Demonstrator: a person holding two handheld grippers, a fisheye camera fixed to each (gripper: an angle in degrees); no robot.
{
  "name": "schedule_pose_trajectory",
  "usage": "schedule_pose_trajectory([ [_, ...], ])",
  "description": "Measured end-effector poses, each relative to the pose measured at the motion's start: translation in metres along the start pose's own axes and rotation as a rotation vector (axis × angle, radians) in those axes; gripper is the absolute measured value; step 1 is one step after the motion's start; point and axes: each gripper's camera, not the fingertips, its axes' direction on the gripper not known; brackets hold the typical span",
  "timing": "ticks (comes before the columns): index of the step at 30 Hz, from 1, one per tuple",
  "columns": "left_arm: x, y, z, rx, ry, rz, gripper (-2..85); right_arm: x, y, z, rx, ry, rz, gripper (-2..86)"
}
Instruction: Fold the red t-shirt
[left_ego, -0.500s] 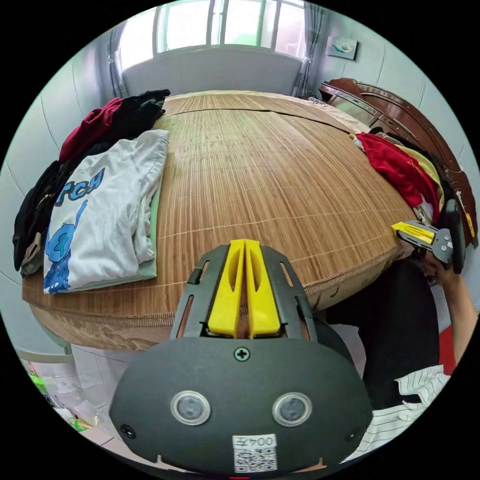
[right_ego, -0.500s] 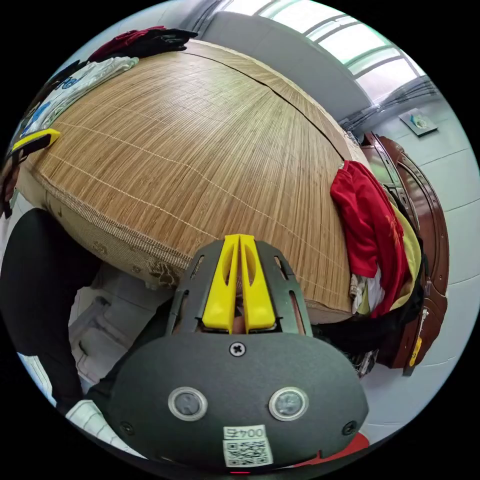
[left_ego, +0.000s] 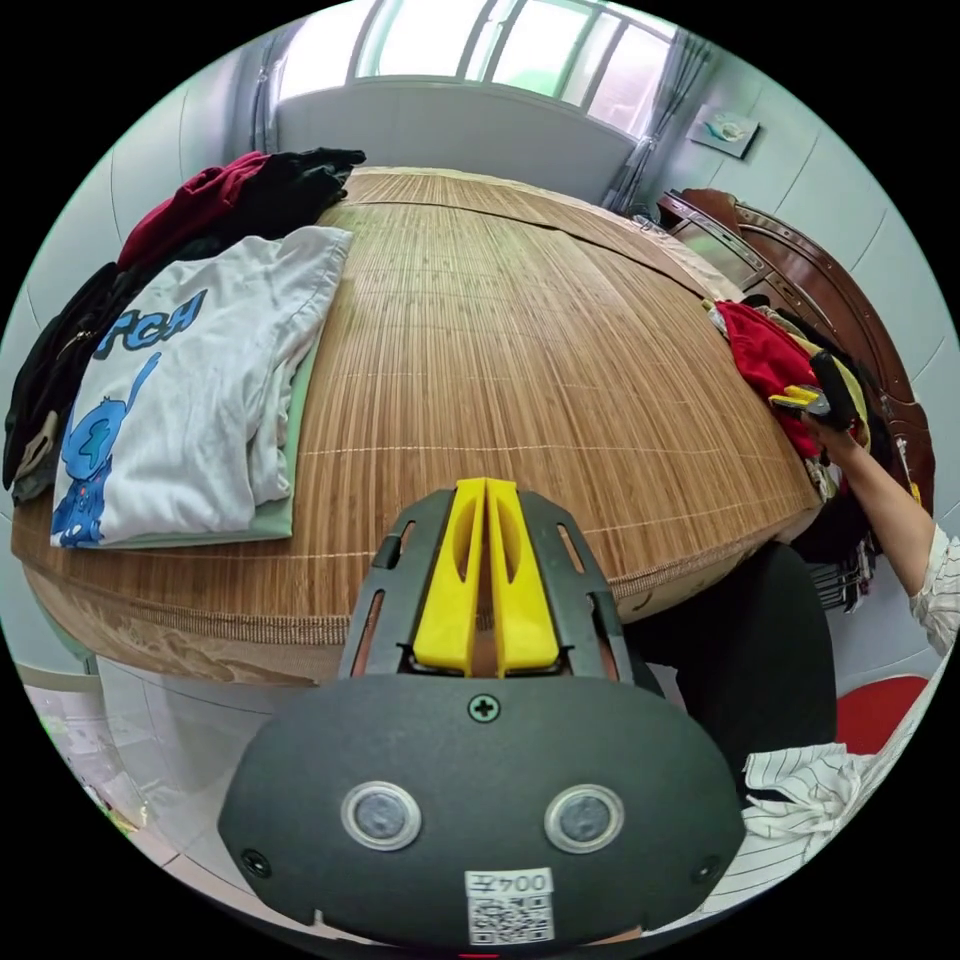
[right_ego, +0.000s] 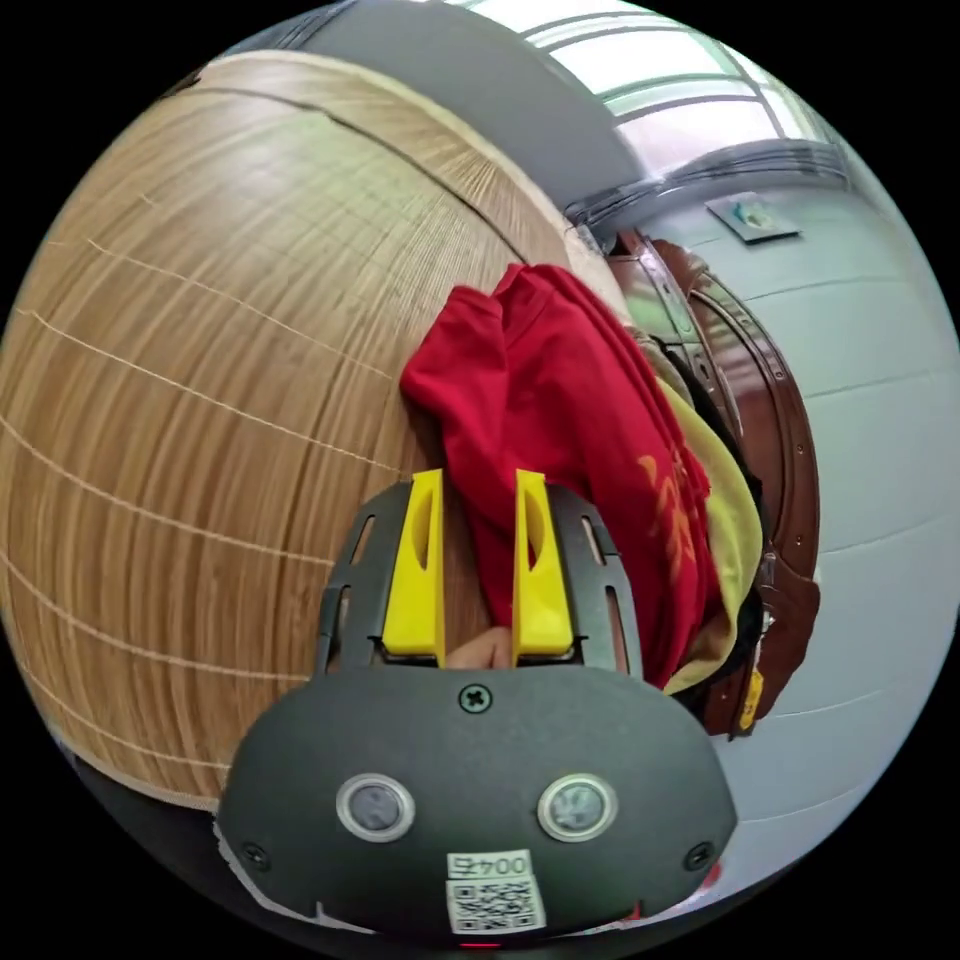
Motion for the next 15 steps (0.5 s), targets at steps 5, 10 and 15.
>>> schedule_pose_trajectory([
  [5,-0.035,-0.011,-0.002,-0.052,0.139,-0.086,0.2,0.056,-0.034,-0.011,-0.042,-0.124,0.137,0.6],
  [10,-0.063,-0.001,-0.039,0.046,0.275,-0.192,0.3,0.085,0.023,-0.199,0.312,-0.549,0.258,-0.7],
  [15,-0.084,0.033,-0.082,0.152,0.37,-0.242,0.4,0.052,0.118,-0.338,0.393,-0.765,0.239,-0.8],
])
